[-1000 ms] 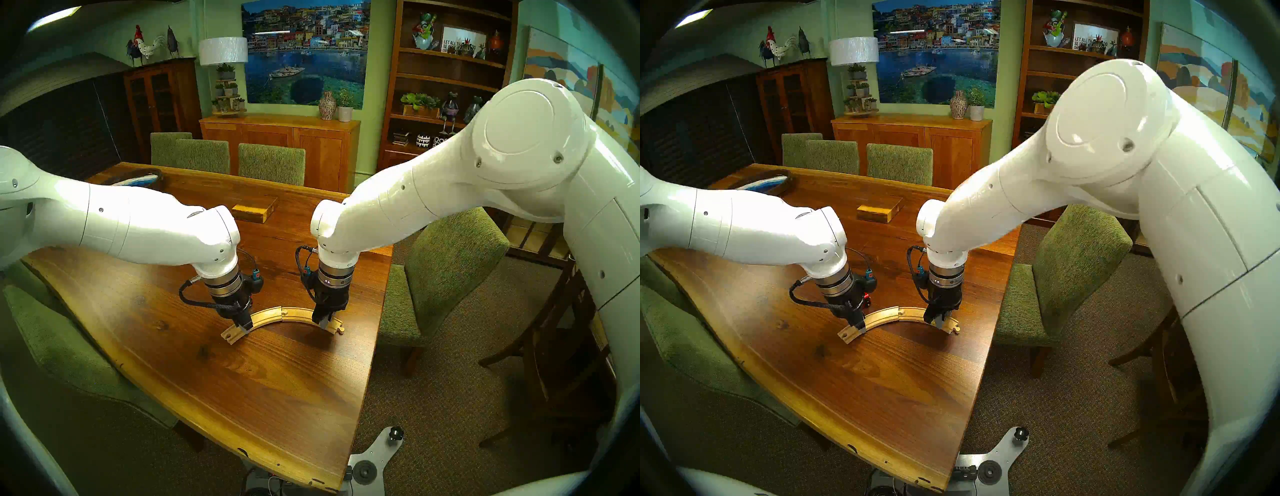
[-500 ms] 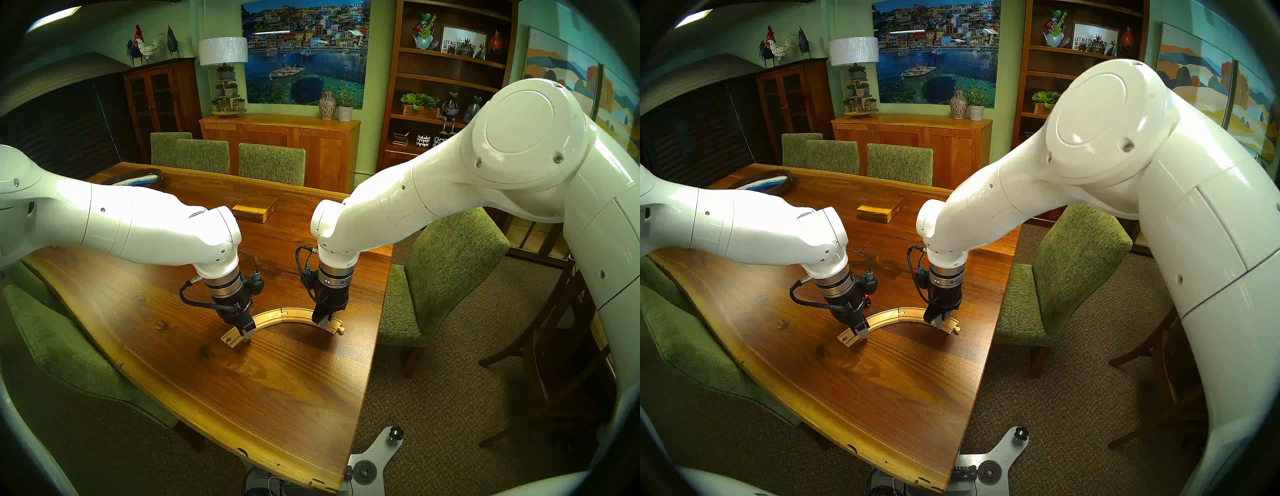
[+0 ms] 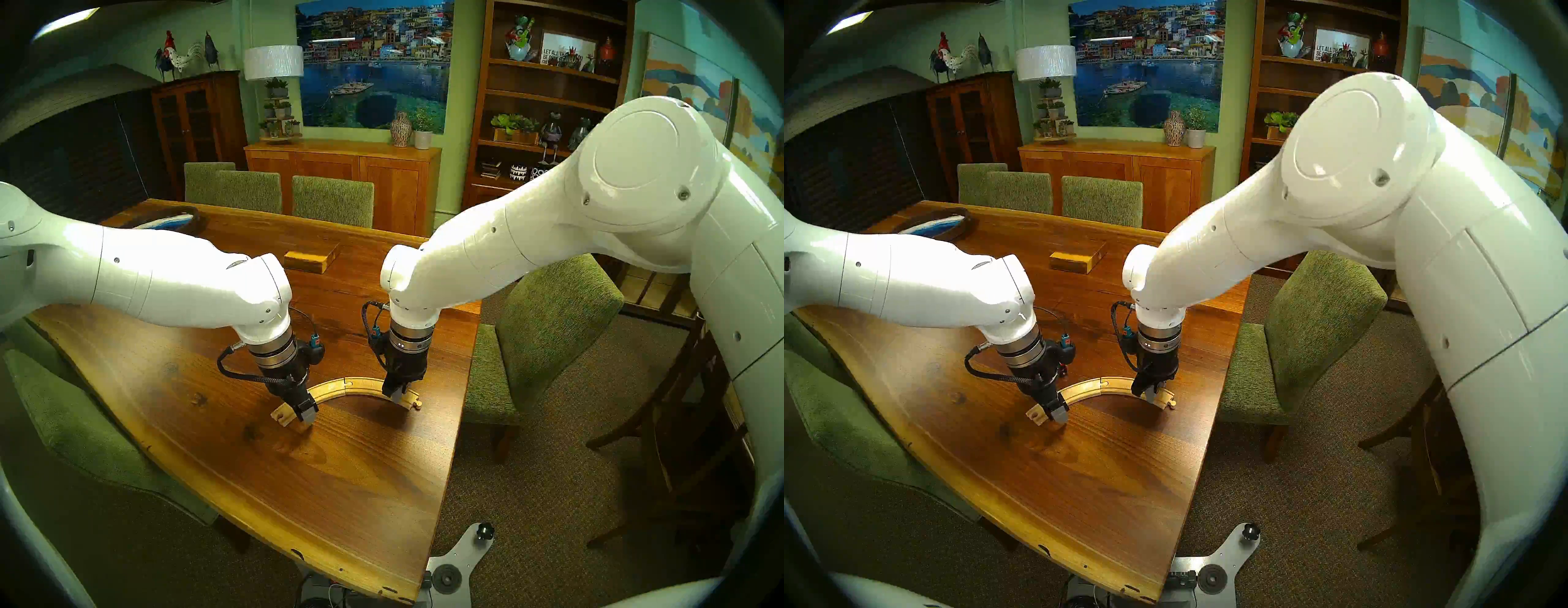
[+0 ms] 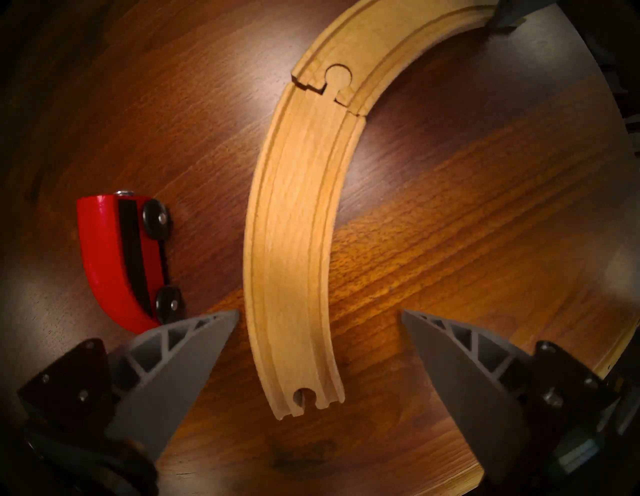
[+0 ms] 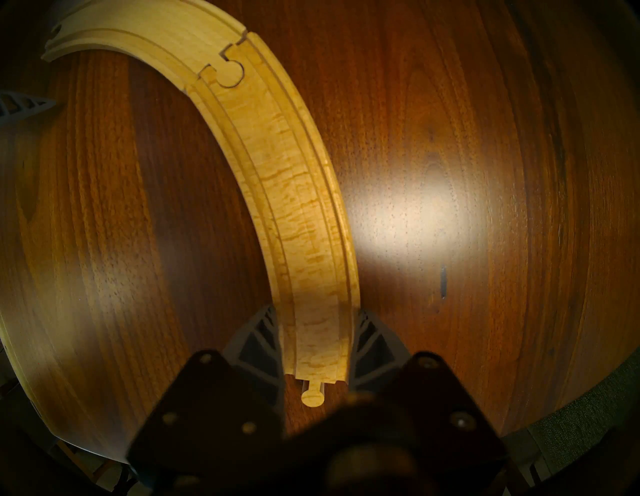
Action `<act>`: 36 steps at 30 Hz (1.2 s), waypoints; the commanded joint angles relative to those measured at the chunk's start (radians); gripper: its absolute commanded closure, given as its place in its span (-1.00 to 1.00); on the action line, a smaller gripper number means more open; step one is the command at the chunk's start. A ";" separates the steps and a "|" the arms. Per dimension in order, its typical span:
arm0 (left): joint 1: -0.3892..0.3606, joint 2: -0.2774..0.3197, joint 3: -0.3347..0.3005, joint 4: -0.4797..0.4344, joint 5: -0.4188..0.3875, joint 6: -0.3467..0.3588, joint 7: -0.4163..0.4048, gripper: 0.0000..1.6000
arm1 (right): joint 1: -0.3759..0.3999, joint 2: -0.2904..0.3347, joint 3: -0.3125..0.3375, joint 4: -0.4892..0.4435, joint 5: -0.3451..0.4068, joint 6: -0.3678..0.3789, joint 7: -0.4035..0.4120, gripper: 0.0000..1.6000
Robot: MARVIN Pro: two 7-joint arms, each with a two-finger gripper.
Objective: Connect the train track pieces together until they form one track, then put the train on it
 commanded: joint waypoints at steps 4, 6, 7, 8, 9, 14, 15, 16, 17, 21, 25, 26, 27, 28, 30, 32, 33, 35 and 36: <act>-0.071 0.047 -0.028 -0.014 0.007 -0.009 0.007 -1.00 | 0.010 0.002 0.002 0.006 0.002 0.002 -0.001 1.00; -0.075 0.051 -0.029 -0.012 0.010 -0.008 0.001 -1.00 | 0.010 0.002 0.002 0.006 0.002 0.002 -0.001 1.00; -0.077 0.053 -0.030 -0.012 0.011 -0.008 -0.001 -1.00 | 0.010 0.002 0.002 0.006 0.002 0.002 -0.001 1.00; -0.079 0.056 -0.031 -0.010 0.012 -0.008 -0.003 -1.00 | 0.010 0.002 0.002 0.006 0.002 0.002 -0.001 1.00; -0.081 0.059 -0.031 -0.009 0.013 -0.008 -0.005 -1.00 | 0.010 0.002 0.002 0.006 0.002 0.002 -0.001 1.00; -0.088 0.073 -0.035 -0.001 0.019 -0.012 0.000 -1.00 | 0.010 0.002 0.002 0.006 0.002 0.002 -0.001 1.00; -0.089 0.074 -0.036 0.003 0.021 -0.012 -0.002 -1.00 | 0.010 0.002 0.002 0.006 0.002 0.002 -0.001 1.00; -0.090 0.075 -0.038 0.007 0.021 -0.013 -0.003 -1.00 | 0.010 0.002 0.002 0.006 0.002 0.002 -0.001 1.00; -0.091 0.075 -0.039 0.011 0.022 -0.013 -0.006 -1.00 | 0.010 0.002 0.002 0.006 0.002 0.002 -0.001 1.00; -0.095 0.080 -0.044 0.013 0.026 -0.015 -0.015 -1.00 | 0.010 0.002 0.002 0.006 0.002 0.002 -0.001 1.00; -0.097 0.081 -0.049 0.020 0.028 -0.015 -0.021 -1.00 | 0.010 0.002 0.002 0.006 0.002 0.002 -0.001 1.00; -0.097 0.081 -0.050 0.023 0.029 -0.016 -0.022 -1.00 | 0.010 0.002 0.002 0.006 0.002 0.002 -0.001 1.00; -0.096 0.080 -0.052 0.026 0.029 -0.017 -0.023 -1.00 | 0.010 0.002 0.002 0.006 0.002 0.002 -0.001 1.00; -0.095 0.080 -0.053 0.029 0.030 -0.017 -0.024 -1.00 | 0.010 0.002 0.002 0.006 0.002 0.002 -0.001 1.00; -0.093 0.077 -0.055 0.037 0.031 -0.018 -0.025 -1.00 | 0.010 0.002 0.002 0.006 0.002 0.002 -0.001 1.00; -0.088 0.075 -0.058 0.046 0.033 -0.024 -0.026 -1.00 | 0.010 0.002 0.002 0.006 0.002 0.002 -0.001 1.00; -0.086 0.073 -0.059 0.051 0.034 -0.026 -0.027 -1.00 | 0.010 0.002 0.002 0.006 0.002 0.002 -0.001 1.00; -0.082 0.069 -0.061 0.060 0.035 -0.029 -0.030 -1.00 | 0.010 0.002 0.002 0.006 0.002 0.002 -0.002 1.00; -0.080 0.067 -0.061 0.064 0.036 -0.030 -0.031 -1.00 | 0.010 0.002 0.002 0.006 0.002 0.002 -0.002 1.00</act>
